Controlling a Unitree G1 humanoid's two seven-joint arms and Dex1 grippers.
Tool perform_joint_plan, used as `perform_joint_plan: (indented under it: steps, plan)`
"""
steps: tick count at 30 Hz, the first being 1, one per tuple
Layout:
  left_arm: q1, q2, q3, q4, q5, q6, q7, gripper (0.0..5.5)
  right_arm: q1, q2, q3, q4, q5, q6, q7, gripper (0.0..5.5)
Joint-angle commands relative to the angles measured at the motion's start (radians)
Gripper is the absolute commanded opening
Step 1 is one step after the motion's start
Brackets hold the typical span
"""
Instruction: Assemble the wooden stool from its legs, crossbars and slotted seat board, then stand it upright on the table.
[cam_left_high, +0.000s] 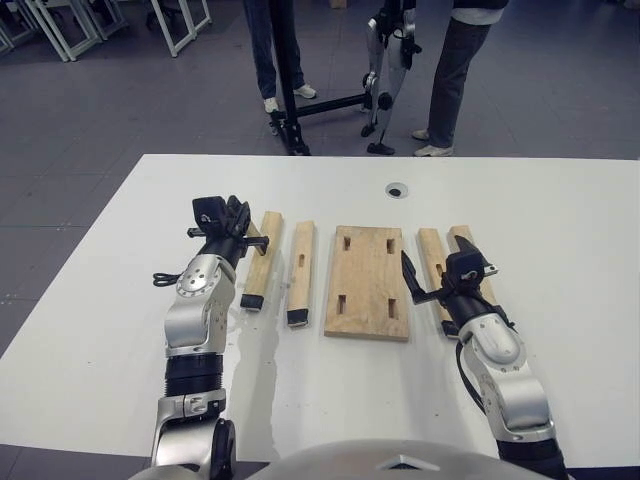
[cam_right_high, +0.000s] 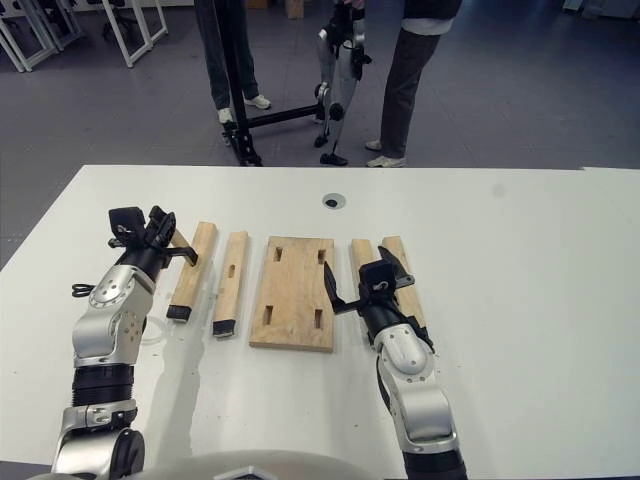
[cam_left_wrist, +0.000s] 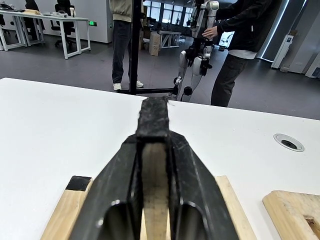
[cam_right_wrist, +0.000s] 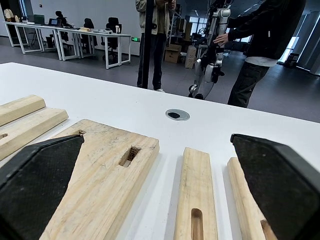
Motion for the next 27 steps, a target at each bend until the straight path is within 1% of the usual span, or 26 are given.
perform_joint_plan:
  steps: [1, 7, 10, 13, 19, 24, 27]
  plan:
    - [0.021, -0.009, -0.026, 0.049, 0.029, -0.018, -0.018, 0.44, -0.014, 0.006, 0.008, -0.015, -0.008, 0.021, -0.002, 5.5]
    - [0.15, -0.027, -0.043, 0.169, 0.071, -0.092, -0.023, 0.44, -0.025, 0.007, -0.004, -0.029, -0.002, 0.033, -0.005, 5.5]
    - [0.175, -0.034, -0.043, 0.227, 0.07, -0.107, -0.023, 0.44, -0.03, 0.011, -0.006, -0.036, -0.001, 0.044, -0.007, 5.5]
    - [0.196, -0.034, -0.069, 0.243, 0.076, -0.092, -0.039, 0.44, -0.037, 0.013, -0.011, -0.036, 0.002, 0.049, -0.005, 5.5]
    - [0.271, -0.034, -0.105, 0.026, 0.071, -0.026, -0.015, 0.44, -0.035, 0.017, -0.005, -0.033, -0.004, 0.045, -0.007, 5.5]
    - [0.38, -0.079, -0.092, -0.199, 0.105, 0.002, 0.104, 0.44, -0.036, 0.015, -0.008, -0.028, -0.01, 0.038, -0.011, 5.5]
    - [0.365, -0.112, -0.088, -0.325, 0.113, 0.048, 0.168, 0.44, -0.035, 0.017, -0.001, -0.029, -0.015, 0.037, -0.012, 5.5]
